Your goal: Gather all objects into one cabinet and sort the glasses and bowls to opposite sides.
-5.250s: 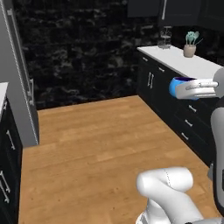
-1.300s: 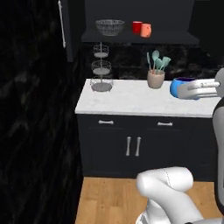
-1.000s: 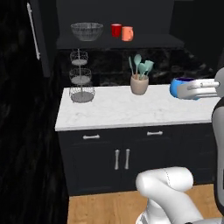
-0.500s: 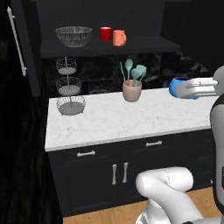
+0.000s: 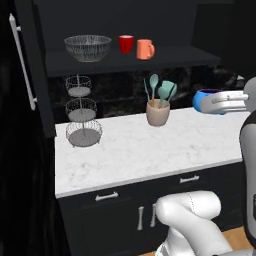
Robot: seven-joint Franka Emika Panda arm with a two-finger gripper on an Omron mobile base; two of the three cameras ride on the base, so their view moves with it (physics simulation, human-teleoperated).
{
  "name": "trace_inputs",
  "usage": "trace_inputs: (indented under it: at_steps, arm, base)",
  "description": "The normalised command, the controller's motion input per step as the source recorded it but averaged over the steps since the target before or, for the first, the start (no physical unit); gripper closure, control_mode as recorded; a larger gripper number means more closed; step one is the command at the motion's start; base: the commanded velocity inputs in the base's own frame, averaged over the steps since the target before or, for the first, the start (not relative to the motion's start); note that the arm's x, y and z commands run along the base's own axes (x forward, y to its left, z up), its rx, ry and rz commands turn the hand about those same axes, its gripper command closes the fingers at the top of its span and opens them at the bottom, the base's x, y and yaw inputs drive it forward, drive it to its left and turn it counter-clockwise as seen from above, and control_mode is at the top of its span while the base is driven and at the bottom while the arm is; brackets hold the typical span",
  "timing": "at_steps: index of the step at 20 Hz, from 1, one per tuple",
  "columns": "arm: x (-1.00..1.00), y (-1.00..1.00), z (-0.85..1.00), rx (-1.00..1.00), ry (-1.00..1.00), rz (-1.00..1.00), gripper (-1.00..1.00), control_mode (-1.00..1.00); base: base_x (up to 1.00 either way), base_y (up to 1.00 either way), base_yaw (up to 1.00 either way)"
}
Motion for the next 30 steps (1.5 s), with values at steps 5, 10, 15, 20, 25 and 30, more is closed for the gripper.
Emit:
trace_inputs:
  at_steps: [5,10,15,20,25,30]
  arm:
    - [0.00,0.00,0.00,0.00,0.00,0.00,1.00,1.00]
    - [0.00,0.00,0.00,0.00,0.00,0.00,1.00,1.00]
    - [0.00,0.00,0.00,0.00,0.00,0.00,1.00,1.00]
    - [0.00,0.00,0.00,0.00,0.00,0.00,1.00,1.00]
    - [0.00,0.00,0.00,0.00,0.00,0.00,1.00,1.00]
    - [0.00,0.00,0.00,0.00,0.00,0.00,1.00,1.00]
  base:
    - [0.56,-0.03,-0.19]
    - [0.33,-0.33,-0.04]
    - [0.21,-0.39,0.00]
    - [0.27,-0.13,0.02]
    - [0.24,-0.26,0.12]
    - [0.24,-0.27,0.12]
